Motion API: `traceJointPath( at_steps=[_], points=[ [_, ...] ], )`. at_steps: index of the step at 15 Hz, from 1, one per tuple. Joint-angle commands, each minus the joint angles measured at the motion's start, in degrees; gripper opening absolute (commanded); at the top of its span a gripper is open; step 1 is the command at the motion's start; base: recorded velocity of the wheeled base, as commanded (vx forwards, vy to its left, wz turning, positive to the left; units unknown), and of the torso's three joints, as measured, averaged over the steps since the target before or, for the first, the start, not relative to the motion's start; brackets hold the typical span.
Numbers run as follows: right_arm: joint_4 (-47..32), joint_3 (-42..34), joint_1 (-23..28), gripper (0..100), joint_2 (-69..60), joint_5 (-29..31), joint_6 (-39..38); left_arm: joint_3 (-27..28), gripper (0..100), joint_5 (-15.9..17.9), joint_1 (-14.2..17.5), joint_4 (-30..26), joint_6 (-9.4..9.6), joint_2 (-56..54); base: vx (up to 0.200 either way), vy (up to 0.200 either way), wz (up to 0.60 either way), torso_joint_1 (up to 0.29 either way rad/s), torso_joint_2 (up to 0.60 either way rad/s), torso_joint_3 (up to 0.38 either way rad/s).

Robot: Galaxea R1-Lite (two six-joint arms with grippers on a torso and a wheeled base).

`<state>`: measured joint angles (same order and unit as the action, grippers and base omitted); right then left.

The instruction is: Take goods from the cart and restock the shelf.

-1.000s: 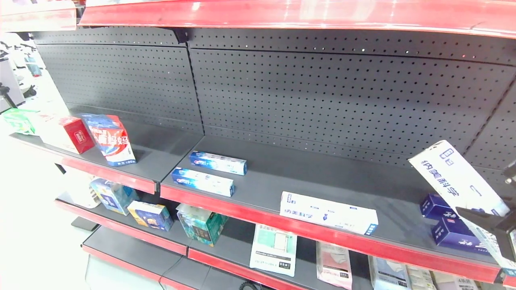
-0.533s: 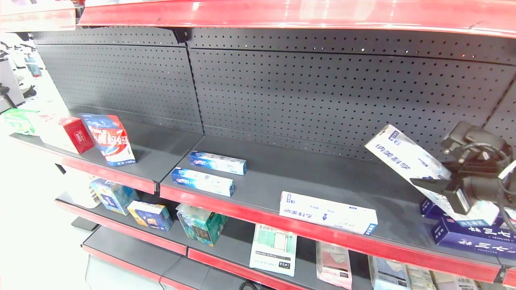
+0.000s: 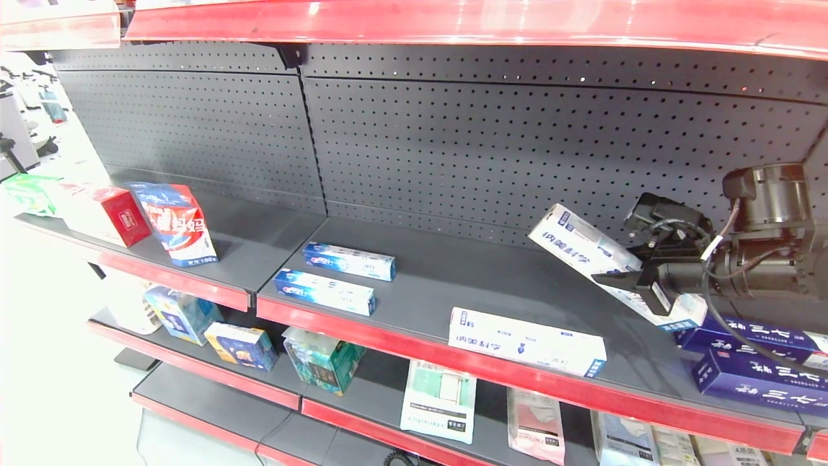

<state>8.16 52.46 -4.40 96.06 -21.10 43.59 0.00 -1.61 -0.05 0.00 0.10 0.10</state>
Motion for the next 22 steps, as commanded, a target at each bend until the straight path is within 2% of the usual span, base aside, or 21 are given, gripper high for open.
traceJointPath(
  at_steps=[1, 5, 11, 18, 22],
  points=[
    [1.8, 1.1, -0.8, 0, 3.2, -0.3, -0.1, 0.0, 100, -0.1, 0.0, 0.0, -0.01, 0.0, 0.000, 0.000, 0.00, 0.000, 0.00, 0.000],
    [2.8, 1.1, -1.7, 0, 4.7, -0.3, -0.6, 0.0, 100, -0.1, 0.0, 0.0, -0.01, 0.0, 0.000, 0.000, 0.00, 0.000, 0.00, 0.000],
    [9.0, 1.5, -4.1, 0, 7.9, 0.0, -1.9, 0.0, 100, -0.1, 0.0, 0.0, -0.01, 0.0, 0.000, 0.000, 0.00, 0.000, 0.00, 0.000],
    [9.0, 5.1, -4.7, 0, 11.1, 0.1, -1.7, 0.0, 100, -0.1, 0.0, 0.0, -0.01, 0.0, 0.000, 0.000, 0.00, 0.000, 0.00, 0.000],
    [8.9, 4.6, -5.4, 0, 12.3, 0.2, -0.3, 0.0, 100, -0.1, 0.0, 0.0, -0.01, 0.0, 0.000, 0.000, 0.00, 0.000, 0.00, 0.000]
  ],
)
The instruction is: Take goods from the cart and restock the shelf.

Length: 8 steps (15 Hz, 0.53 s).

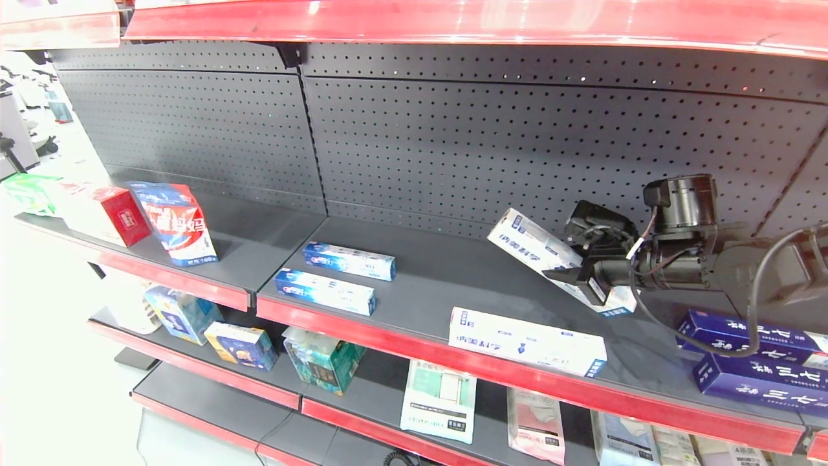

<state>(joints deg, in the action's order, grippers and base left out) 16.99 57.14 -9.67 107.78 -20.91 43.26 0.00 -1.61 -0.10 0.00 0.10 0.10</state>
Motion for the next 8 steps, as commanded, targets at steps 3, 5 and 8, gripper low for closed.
traceJointPath(
  at_steps=[3, 5, 8],
  points=[
    [0.1, 0.7, -0.7, 0, 1.5, 1.1, 0.9, 0.0, 100, -0.1, 0.0, 0.0, -0.01, 0.0, 0.000, 0.000, 0.00, 0.000, 0.00, 0.000],
    [0.0, 0.5, -1.0, 0, 2.3, 0.7, 1.0, 0.0, 100, -0.1, 0.0, 0.0, -0.01, 0.0, 0.000, 0.000, 0.00, 0.000, 0.00, 0.000],
    [-0.6, 1.6, -1.0, 0, 3.7, 0.5, 2.9, 0.0, 100, -0.1, 0.0, 0.0, -0.01, 0.0, 0.000, 0.000, 0.00, 0.000, 0.00, 0.000]
  ],
)
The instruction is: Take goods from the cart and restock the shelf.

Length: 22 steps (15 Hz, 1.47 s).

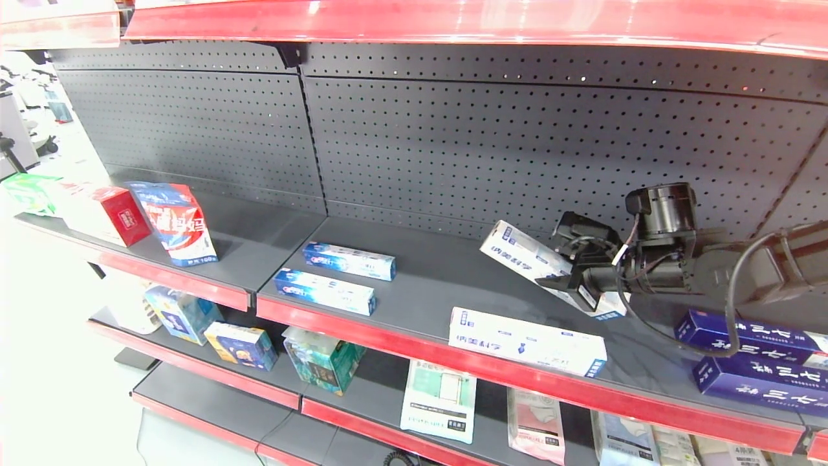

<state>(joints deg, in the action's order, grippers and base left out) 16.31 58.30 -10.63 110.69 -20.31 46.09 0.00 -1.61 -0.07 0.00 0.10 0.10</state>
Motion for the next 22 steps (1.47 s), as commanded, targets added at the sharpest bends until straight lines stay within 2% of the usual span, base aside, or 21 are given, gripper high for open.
traceJointPath(
  at_steps=[1, 6, 11, 15, 22],
  points=[
    [-0.5, 0.6, 0.0, 0, 1.1, -0.1, 0.5, 0.0, 100, -0.1, 0.0, 0.0, -0.01, 0.0, 0.000, 0.000, 0.00, 0.000, 0.00, 0.000],
    [-6.8, 3.4, 0.3, 0, 1.3, 0.4, 4.9, 0.0, 100, -0.1, 0.0, 0.0, -0.01, 0.0, 0.000, 0.000, 0.00, 0.000, 0.00, 0.000],
    [-7.0, 6.0, 0.0, 0, 3.6, 1.1, 5.0, 0.0, 100, 0.0, 0.0, 0.0, -0.01, 0.0, 0.000, 0.000, 0.00, 0.000, 0.00, 0.000],
    [-15.0, 7.8, 0.3, 0, 4.3, 2.7, 5.5, 0.0, 100, -0.1, 0.0, 0.0, -0.01, 0.0, 0.000, 0.000, 0.00, 0.000, 0.00, 0.000],
    [-15.2, 11.2, -1.6, 0, 8.2, 1.9, 8.3, 0.0, 100, -0.1, 0.0, 0.0, -0.01, 0.0, 0.000, 0.000, 0.00, 0.000, 0.00, 0.000]
  ],
)
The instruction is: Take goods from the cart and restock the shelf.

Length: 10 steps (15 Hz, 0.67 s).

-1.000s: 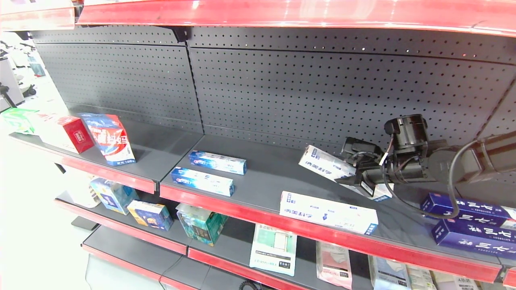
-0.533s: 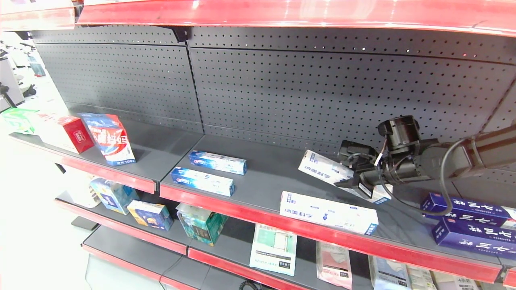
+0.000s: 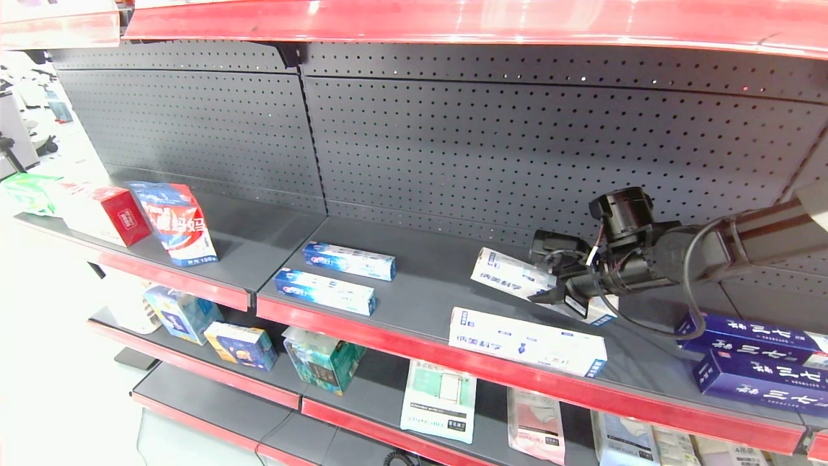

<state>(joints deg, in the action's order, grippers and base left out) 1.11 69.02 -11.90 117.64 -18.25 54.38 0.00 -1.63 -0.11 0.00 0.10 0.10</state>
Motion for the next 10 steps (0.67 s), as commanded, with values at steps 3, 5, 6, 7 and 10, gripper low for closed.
traceJointPath(
  at_steps=[3, 5, 6, 7, 10],
  points=[
    [0.0, 1.9, -0.2, 0, 2.6, -0.6, 2.5, 0.0, 100, 0.0, 0.1, 0.0, -0.01, 0.0, 0.000, 0.000, 0.00, 0.000, 0.00, 0.000],
    [0.0, 3.0, -0.3, 0, 3.0, -0.7, 3.4, 0.0, 100, 0.1, 0.1, 0.0, -0.01, 0.0, 0.000, 0.000, 0.00, 0.000, 0.00, 0.000],
    [0.0, 3.1, -0.3, 0, 3.1, -0.6, 3.4, 0.0, 100, 0.0, 0.0, 0.0, -0.01, 0.0, 0.000, 0.000, 0.00, 0.000, 0.00, 0.000],
    [0.0, 3.1, -0.2, 0, 3.2, -0.6, 4.0, 0.0, 100, 0.0, 0.0, 0.0, -0.01, 0.0, 0.000, 0.000, 0.00, 0.000, 0.00, 0.000],
    [0.0, 3.3, -0.1, 0, 3.1, 0.6, 5.9, 0.0, 100, 0.0, 0.0, 0.0, -0.01, 0.0, 0.000, 0.000, 0.00, 0.000, 0.00, 0.000]
  ],
)
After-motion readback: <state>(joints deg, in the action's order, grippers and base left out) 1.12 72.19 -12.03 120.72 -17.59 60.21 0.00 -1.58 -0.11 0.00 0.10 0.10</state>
